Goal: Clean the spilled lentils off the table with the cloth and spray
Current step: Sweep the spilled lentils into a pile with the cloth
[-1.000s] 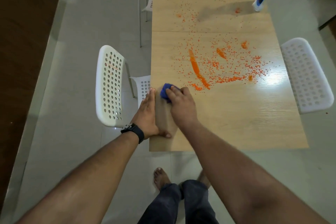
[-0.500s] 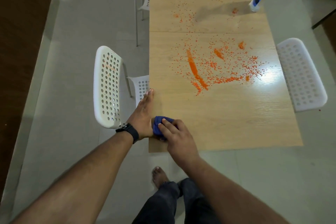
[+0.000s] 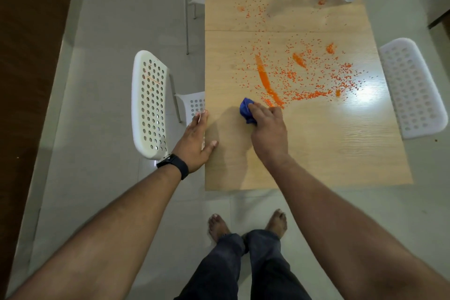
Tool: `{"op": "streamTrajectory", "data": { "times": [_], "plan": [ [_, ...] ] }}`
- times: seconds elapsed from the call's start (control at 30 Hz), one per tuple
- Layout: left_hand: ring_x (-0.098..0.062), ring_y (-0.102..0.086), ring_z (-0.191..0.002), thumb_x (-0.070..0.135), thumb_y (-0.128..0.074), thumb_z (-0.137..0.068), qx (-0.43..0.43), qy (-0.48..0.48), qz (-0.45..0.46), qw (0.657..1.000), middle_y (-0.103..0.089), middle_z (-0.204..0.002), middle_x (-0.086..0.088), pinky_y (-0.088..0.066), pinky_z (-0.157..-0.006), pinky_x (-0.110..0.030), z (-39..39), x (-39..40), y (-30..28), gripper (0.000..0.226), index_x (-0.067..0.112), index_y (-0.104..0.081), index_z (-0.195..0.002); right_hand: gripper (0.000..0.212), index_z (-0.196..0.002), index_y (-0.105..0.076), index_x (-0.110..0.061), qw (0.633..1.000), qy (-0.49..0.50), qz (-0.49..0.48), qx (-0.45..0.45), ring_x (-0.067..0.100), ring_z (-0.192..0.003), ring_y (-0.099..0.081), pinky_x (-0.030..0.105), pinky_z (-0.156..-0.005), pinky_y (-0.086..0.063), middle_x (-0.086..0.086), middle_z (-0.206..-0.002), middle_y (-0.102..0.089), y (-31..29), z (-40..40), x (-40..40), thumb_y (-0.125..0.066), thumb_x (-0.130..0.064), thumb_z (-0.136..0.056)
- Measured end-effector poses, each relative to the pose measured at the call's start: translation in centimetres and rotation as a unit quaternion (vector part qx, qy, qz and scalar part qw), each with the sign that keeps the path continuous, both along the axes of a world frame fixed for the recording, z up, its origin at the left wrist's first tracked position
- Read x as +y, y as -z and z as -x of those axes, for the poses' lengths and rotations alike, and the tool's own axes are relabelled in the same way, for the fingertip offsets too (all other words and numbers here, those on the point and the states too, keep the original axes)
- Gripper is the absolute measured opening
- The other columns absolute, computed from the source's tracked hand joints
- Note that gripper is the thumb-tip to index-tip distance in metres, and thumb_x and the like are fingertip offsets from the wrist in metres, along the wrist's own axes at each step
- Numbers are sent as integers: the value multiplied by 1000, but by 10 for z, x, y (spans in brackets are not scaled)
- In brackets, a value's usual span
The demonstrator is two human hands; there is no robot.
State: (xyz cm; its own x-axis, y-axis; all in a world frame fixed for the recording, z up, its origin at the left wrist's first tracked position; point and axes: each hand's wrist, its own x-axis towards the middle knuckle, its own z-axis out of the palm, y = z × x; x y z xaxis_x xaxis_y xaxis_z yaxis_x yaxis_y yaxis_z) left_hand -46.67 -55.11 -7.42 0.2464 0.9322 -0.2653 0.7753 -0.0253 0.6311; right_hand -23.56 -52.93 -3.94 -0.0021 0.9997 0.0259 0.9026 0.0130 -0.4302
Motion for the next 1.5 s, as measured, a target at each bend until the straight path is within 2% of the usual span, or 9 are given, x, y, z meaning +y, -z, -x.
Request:
{"op": "streamTrajectory", "data": {
  "times": [0.13, 0.27, 0.43, 0.57, 0.73, 0.87, 1.13, 1.4, 1.5],
  "plan": [
    [-15, 8, -160, 31, -47, -109, 30, 36, -19, 999, -1, -175, -4, -13, -130, -44, 6, -3, 2, 76, 20, 1, -167, 62, -138, -65, -10, 994, -99, -45, -10, 32, -104, -54, 38, -78, -54, 4, -139, -66, 9, 15, -73, -65, 7, -79],
    [-15, 16, -159, 41, -43, -107, 66, 87, -28, 994, 8, -174, 0, -4, -131, -41, -3, 5, 6, 77, 15, 0, -167, 58, -133, -67, -8, 984, -171, -22, -49, 37, -107, -57, 47, -83, -58, 10, -139, -66, 31, 9, -110, -71, 2, -77],
    [-16, 10, -160, 35, -32, -106, 38, 58, -22, 997, 1, -174, 1, -4, -131, -40, -18, 14, 10, 69, 15, -6, -167, 58, -137, -67, -12, 997, -73, 0, -30, 30, -109, -51, 38, -86, -54, 7, -140, -67, 22, -3, -65, -61, 2, -81],
    [-14, 8, -160, 24, -37, -111, 23, 41, -17, 999, -5, -174, 2, -2, -130, -36, -10, 7, 7, 62, 19, -10, -167, 64, -147, -59, -13, 999, -28, 30, -9, 30, -116, -48, 42, -88, -54, 1, -149, -59, 10, -9, -43, -56, 6, -86],
    [-8, 6, -159, 46, -28, -106, -73, -15, 24, 997, -13, -172, 11, 2, -124, -21, -8, 0, 2, 64, 26, -18, -166, 60, -140, -63, -6, 986, -160, -52, -18, 32, -108, -54, 41, -85, -54, 10, -142, -64, 14, 8, -93, -62, 6, -81],
    [1, 5, -156, 50, -27, -109, -119, -64, 54, 989, -17, -170, 16, 2, -120, -15, -16, -2, -5, 60, 27, -24, -165, 57, -137, -64, -8, 962, -263, -19, -75, 37, -112, -57, 51, -90, -56, 14, -142, -63, 30, 22, -128, -41, -9, -85],
    [0, 7, -157, 59, -22, -105, -102, -72, 35, 992, -11, -167, 23, -3, -128, -29, -21, -4, -3, 68, 29, -19, -166, 59, -146, -57, -12, 988, -110, 50, -100, 37, -117, -49, 51, -98, -50, 10, -150, -58, 21, -4, -18, -53, -3, -89],
    [-17, 29, -155, 77, -12, -93, 175, 76, -29, 981, 27, -170, -3, 8, -130, -39, -43, 10, 11, 98, 15, 16, -164, 61, -142, -61, -9, 987, -127, 37, -92, 35, -110, -54, 46, -92, -55, 10, -143, -63, 11, -30, -63, -35, -11, -87],
    [-21, 29, -155, 81, -19, -91, 216, 87, -34, 972, 32, -168, -7, 5, -130, -43, -54, 19, 13, 107, 12, 21, -162, 56, -139, -64, -10, 981, -157, 52, -100, 39, -114, -57, 49, -90, -57, 10, -144, -63, 23, -45, -76, -40, -11, -89]
  ]
}}
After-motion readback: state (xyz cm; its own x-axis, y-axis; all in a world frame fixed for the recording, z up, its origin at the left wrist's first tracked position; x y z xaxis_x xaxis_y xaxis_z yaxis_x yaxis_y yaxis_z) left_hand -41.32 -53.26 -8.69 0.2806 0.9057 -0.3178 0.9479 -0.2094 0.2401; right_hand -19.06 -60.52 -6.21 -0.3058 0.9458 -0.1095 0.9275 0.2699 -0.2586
